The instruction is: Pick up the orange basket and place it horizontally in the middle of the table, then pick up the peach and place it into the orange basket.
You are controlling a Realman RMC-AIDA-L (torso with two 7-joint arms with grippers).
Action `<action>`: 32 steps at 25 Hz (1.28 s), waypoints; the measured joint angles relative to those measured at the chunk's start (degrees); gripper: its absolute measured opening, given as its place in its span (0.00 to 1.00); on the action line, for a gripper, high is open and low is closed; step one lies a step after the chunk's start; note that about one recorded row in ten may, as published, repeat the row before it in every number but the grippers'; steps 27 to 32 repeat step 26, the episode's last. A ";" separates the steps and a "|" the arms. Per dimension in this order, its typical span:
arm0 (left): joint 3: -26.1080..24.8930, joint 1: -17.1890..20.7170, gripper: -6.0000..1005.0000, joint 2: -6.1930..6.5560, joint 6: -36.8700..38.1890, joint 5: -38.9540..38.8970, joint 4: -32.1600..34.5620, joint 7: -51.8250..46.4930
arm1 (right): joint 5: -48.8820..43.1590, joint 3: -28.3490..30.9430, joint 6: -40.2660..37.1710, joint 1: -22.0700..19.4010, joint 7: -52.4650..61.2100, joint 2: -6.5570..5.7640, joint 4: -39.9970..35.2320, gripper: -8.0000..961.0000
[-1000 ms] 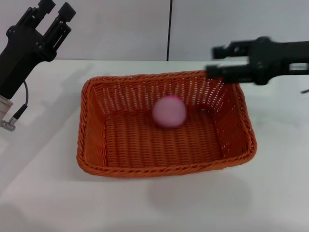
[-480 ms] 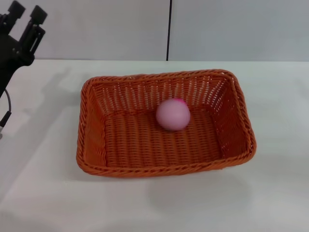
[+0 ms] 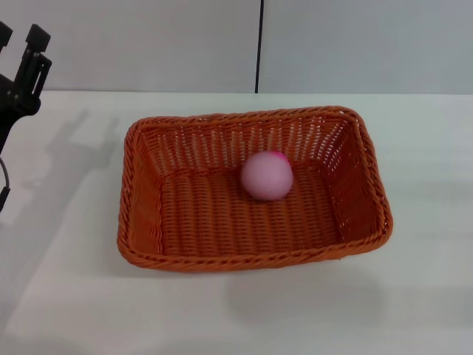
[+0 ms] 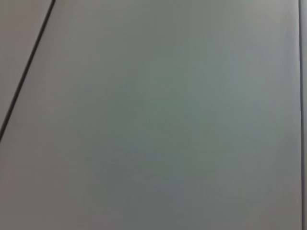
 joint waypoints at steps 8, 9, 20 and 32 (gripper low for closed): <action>0.02 1.96 0.58 0.00 1.63 0.30 -1.25 -0.08 | 0.12 1.49 -0.04 0.46 -3.94 0.02 1.54 0.68; 0.02 1.96 0.58 0.00 1.63 0.30 -1.25 -0.08 | 0.13 1.83 -0.05 0.54 -4.02 0.02 1.70 0.68; -0.01 3.68 0.58 0.03 2.97 0.08 -1.37 -0.10 | 0.27 4.20 -1.18 1.13 -4.13 0.01 3.40 0.68; -0.01 3.71 0.58 0.03 3.14 0.11 -1.37 -0.12 | 0.31 5.51 -1.72 1.07 -4.23 0.01 4.27 0.68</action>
